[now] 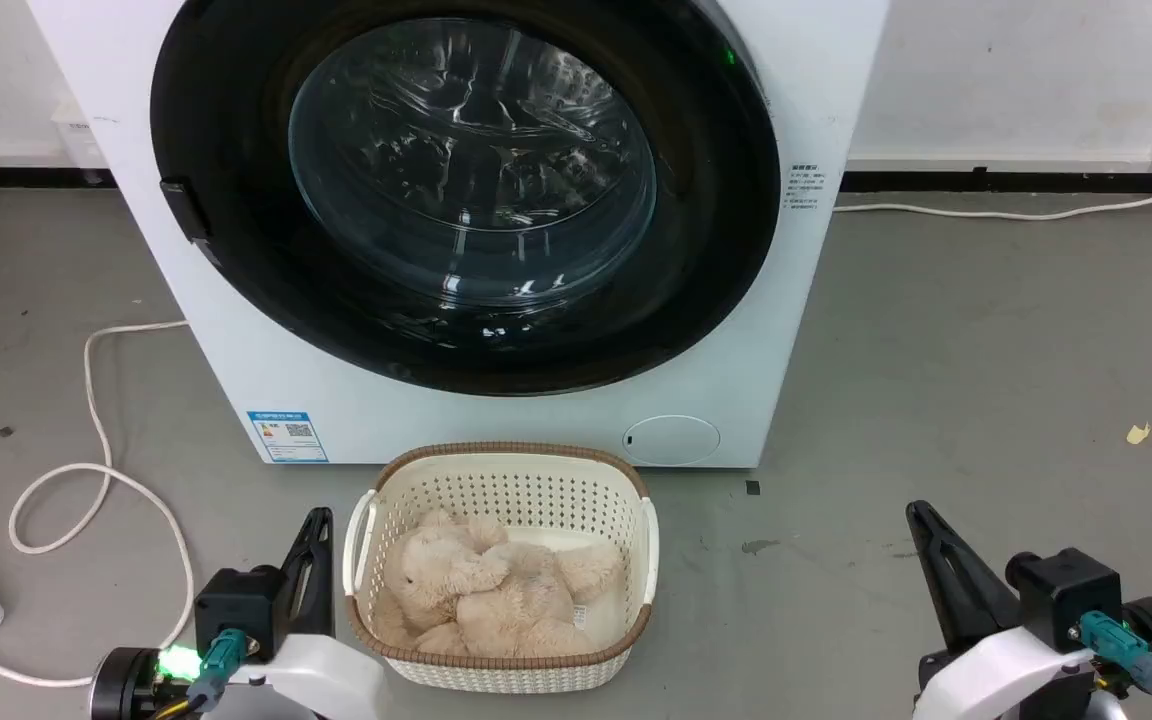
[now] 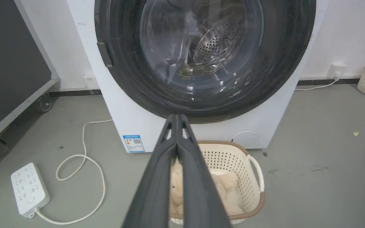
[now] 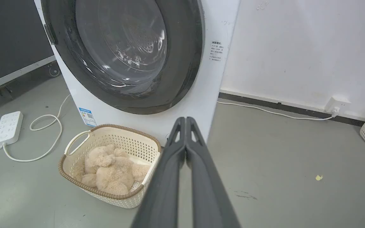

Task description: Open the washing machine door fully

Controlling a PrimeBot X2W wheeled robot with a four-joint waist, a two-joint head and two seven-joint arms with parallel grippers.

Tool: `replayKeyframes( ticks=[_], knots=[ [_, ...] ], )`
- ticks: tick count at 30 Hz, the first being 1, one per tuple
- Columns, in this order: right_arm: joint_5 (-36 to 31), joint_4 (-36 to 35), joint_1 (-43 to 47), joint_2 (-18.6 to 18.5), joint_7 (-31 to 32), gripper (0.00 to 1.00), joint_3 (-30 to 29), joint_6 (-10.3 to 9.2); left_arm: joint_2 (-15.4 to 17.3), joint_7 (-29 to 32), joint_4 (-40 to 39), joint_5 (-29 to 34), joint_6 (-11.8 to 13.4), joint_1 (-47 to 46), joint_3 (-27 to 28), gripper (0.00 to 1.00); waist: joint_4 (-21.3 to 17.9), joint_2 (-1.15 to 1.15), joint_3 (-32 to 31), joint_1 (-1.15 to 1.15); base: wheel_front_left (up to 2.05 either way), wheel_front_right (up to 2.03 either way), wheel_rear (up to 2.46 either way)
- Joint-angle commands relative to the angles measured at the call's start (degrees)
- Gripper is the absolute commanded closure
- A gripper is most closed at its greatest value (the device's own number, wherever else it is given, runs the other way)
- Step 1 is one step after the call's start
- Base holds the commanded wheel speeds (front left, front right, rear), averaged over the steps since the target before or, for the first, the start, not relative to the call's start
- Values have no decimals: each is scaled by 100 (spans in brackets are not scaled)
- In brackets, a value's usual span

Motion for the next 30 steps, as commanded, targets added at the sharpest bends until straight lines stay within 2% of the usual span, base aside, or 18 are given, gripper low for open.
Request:
replayKeyframes(
  ticks=[1,30],
  knots=[
    [-30,10,-70,22,3,100,-4,-8,-2,2,-23,16,16,-84,3,100,0,0,0,0,0,0,0],
    [-30,10,-70,22,3,100,-4,-8,-2,2,-23,16,16,-84,3,100,0,0,0,0,0,0,0]
  ],
)
